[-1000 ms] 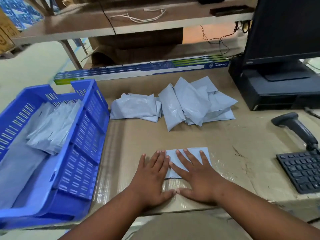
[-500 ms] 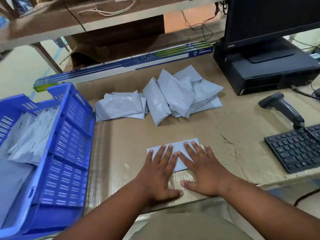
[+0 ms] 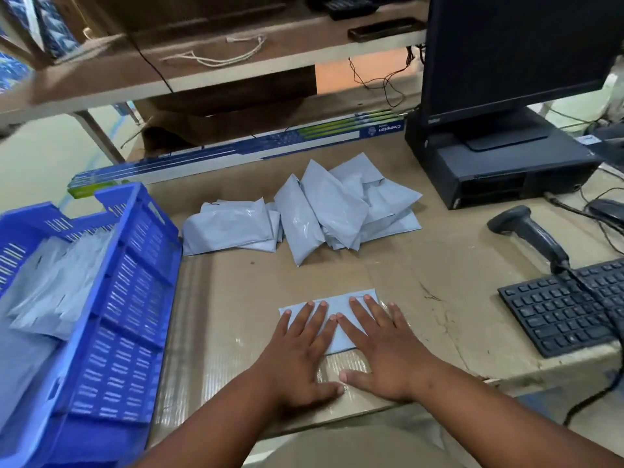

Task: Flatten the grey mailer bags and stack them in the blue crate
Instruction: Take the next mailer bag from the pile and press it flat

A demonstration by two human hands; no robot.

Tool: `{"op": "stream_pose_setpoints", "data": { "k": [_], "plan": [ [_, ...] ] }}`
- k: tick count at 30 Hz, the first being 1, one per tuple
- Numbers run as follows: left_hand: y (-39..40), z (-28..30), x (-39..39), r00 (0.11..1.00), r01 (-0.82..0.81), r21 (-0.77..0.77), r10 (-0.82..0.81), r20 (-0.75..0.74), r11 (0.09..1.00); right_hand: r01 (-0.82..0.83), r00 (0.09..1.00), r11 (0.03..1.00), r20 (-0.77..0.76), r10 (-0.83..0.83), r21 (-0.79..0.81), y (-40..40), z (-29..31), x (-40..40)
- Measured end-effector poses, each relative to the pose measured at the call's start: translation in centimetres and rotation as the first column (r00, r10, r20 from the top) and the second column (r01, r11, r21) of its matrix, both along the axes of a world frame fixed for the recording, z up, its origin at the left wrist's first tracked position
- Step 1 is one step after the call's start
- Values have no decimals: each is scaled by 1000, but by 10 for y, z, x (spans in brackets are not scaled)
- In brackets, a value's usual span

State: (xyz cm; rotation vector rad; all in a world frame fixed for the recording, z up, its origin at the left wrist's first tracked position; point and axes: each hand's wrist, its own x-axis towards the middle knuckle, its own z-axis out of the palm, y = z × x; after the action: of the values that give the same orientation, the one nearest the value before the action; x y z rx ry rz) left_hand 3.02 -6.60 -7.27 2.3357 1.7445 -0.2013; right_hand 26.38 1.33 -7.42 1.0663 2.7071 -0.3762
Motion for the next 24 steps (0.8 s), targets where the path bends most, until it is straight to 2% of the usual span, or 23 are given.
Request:
{"op": "stream_pose_setpoints", "data": {
  "k": [3,7,10,11,13,16,19,24],
  "plan": [
    [6,6,-8,995,-32,1,32,97,999,9,1000,1000,-18,-10,-15,5,5,-3],
    [18,12,-14,972,-82,230,27,232,970,46,976,997,-215,-33,58,14,11,-18],
    [21,1,3,933,-81,216,-3,361,973,-5,932,995,-361,-30,-98,10,10,-44],
    [19,-8,7,934,-93,211,12,358,973,-29,934,993,-358,-13,-112,6,6,-49],
    [13,-24,8,959,-108,231,40,280,967,-60,956,998,-288,53,-16,2,-1,-52],
    [11,-32,1,982,-92,219,52,181,971,-56,968,997,-242,68,56,5,-6,-44],
    [10,-29,-2,988,-121,243,92,127,962,-19,982,994,-184,38,107,11,-11,-31],
    [-7,-28,-20,974,-224,208,209,90,952,70,996,993,-70,-64,93,21,-11,-7]
  ]
}}
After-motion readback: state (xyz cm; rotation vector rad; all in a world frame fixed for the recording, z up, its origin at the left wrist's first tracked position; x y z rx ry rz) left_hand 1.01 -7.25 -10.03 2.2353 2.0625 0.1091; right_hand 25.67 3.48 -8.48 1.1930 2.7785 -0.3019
